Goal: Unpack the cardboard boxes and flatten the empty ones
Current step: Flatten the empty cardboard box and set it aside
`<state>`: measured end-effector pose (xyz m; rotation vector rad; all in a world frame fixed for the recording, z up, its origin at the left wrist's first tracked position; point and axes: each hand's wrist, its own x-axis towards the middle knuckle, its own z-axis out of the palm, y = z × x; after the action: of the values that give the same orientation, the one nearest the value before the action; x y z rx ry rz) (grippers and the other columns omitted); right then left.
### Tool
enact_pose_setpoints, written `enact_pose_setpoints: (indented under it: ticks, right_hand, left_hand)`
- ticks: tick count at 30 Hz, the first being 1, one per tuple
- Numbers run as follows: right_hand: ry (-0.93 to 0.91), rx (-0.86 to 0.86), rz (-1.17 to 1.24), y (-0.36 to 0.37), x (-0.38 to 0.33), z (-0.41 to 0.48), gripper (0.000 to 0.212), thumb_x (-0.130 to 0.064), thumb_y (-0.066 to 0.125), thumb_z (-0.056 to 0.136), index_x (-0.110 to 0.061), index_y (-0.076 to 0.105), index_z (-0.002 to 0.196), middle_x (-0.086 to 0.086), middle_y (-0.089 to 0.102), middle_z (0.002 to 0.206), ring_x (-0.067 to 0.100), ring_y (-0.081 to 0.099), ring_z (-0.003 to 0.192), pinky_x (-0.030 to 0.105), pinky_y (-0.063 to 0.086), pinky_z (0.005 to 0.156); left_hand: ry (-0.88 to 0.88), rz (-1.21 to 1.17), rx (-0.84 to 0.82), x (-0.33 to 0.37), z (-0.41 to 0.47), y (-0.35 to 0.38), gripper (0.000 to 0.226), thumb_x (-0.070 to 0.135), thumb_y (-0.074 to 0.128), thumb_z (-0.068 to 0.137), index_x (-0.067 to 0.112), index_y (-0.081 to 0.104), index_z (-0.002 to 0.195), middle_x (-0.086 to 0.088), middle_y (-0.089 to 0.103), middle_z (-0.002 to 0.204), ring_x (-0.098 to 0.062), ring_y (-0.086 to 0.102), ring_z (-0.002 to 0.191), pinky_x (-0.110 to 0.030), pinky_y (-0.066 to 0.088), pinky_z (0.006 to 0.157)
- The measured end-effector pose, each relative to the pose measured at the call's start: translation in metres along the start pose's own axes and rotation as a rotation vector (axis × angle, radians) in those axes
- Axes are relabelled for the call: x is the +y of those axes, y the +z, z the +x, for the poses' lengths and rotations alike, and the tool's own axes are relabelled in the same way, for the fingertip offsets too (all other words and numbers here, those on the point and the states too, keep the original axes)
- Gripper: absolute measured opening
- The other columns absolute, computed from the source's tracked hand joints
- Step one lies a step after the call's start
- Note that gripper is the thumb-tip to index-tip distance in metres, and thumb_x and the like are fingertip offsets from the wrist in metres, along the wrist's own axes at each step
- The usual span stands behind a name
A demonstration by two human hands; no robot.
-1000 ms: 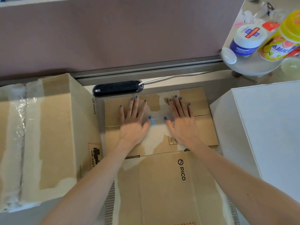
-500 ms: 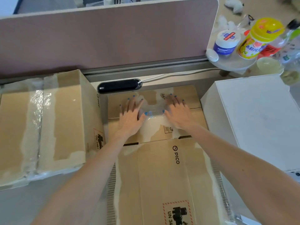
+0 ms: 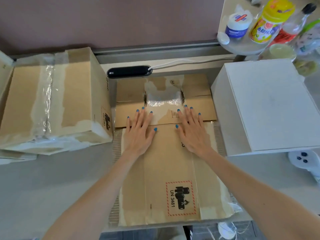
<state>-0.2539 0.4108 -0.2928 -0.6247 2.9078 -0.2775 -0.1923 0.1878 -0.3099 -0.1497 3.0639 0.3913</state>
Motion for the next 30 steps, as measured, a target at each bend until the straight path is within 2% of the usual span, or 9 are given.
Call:
enact_pose_setpoints:
  ticks: [4, 9, 14, 17, 20, 23, 27, 30]
  right_hand:
    - [-0.013, -0.019, -0.038, 0.017, 0.006, -0.006, 0.065, -0.052, 0.009, 0.095, -0.027, 0.002, 0.155, 0.002, -0.004, 0.162, 0.019, -0.009, 0.149, 0.045, 0.002, 0.121]
    - [0.000, 0.049, -0.052, 0.030, 0.008, -0.008, 0.064, -0.049, 0.020, 0.097, -0.026, 0.008, 0.155, 0.002, 0.002, 0.163, 0.019, -0.004, 0.149, 0.046, 0.006, 0.120]
    - [0.008, 0.055, -0.069, 0.032, 0.009, -0.005, 0.064, -0.049, 0.024, 0.098, -0.025, 0.007, 0.155, 0.002, 0.002, 0.163, 0.019, -0.003, 0.149, 0.046, 0.007, 0.120]
    - [0.014, 0.031, -0.104, 0.030, 0.005, -0.004, 0.065, -0.049, 0.020, 0.097, -0.023, 0.009, 0.155, 0.005, 0.003, 0.162, 0.022, -0.001, 0.149, 0.048, 0.009, 0.120]
    - [0.004, -0.012, -0.107, 0.023, 0.005, -0.001, 0.064, -0.049, 0.019, 0.098, -0.022, 0.005, 0.155, 0.006, 0.000, 0.162, 0.023, -0.002, 0.149, 0.048, 0.006, 0.120]
    - [-0.014, -0.054, -0.063, 0.014, 0.002, -0.004, 0.063, -0.046, 0.020, 0.100, -0.021, 0.004, 0.155, 0.006, -0.004, 0.162, 0.022, -0.007, 0.149, 0.044, 0.000, 0.121]
    - [-0.040, -0.033, -0.020, 0.001, -0.007, -0.034, 0.059, -0.039, 0.019, 0.102, -0.020, 0.003, 0.155, 0.005, -0.003, 0.162, 0.021, -0.005, 0.149, 0.041, 0.002, 0.121]
    - [-0.018, -0.046, -0.023, 0.002, -0.009, -0.065, 0.058, -0.038, 0.018, 0.102, -0.020, 0.000, 0.155, 0.003, -0.007, 0.162, 0.019, -0.008, 0.149, 0.040, 0.000, 0.121]
  left_hand:
    - [-0.007, 0.096, -0.027, -0.002, -0.004, 0.014, 0.064, 0.058, 0.016, 0.099, 0.038, 0.002, 0.158, 0.005, -0.008, 0.166, -0.014, -0.013, 0.152, -0.049, -0.003, 0.123]
    - [-0.014, 0.109, 0.009, -0.001, -0.006, 0.021, 0.063, 0.057, 0.018, 0.099, 0.038, 0.004, 0.158, 0.003, -0.004, 0.167, -0.016, -0.009, 0.153, -0.051, 0.000, 0.123]
    - [-0.014, 0.130, 0.019, 0.001, -0.003, 0.022, 0.064, 0.056, 0.022, 0.099, 0.036, 0.006, 0.158, 0.001, -0.002, 0.167, -0.018, -0.005, 0.153, -0.052, 0.003, 0.122]
    - [-0.027, 0.151, -0.028, 0.001, -0.001, 0.019, 0.064, 0.057, 0.017, 0.100, 0.036, 0.000, 0.158, 0.000, -0.006, 0.167, -0.018, -0.009, 0.153, -0.054, 0.000, 0.122]
    - [-0.027, 0.142, -0.146, 0.001, 0.004, 0.008, 0.065, 0.059, 0.013, 0.100, 0.036, -0.010, 0.156, 0.000, -0.016, 0.165, -0.017, -0.018, 0.151, -0.052, -0.008, 0.121]
    - [-0.064, 0.067, -0.135, 0.005, -0.009, -0.002, 0.065, 0.056, 0.021, 0.102, 0.036, -0.005, 0.157, 0.002, -0.014, 0.166, -0.016, -0.017, 0.151, -0.048, -0.012, 0.121]
    - [-0.067, 0.022, -0.089, 0.015, -0.046, -0.006, 0.062, 0.050, 0.023, 0.103, 0.033, 0.000, 0.158, 0.003, -0.009, 0.166, -0.016, -0.015, 0.152, -0.047, -0.011, 0.122]
    - [-0.079, 0.007, -0.085, 0.019, -0.072, -0.007, 0.062, 0.048, 0.025, 0.104, 0.033, -0.002, 0.158, 0.004, -0.012, 0.165, -0.015, -0.017, 0.151, -0.044, -0.012, 0.122]
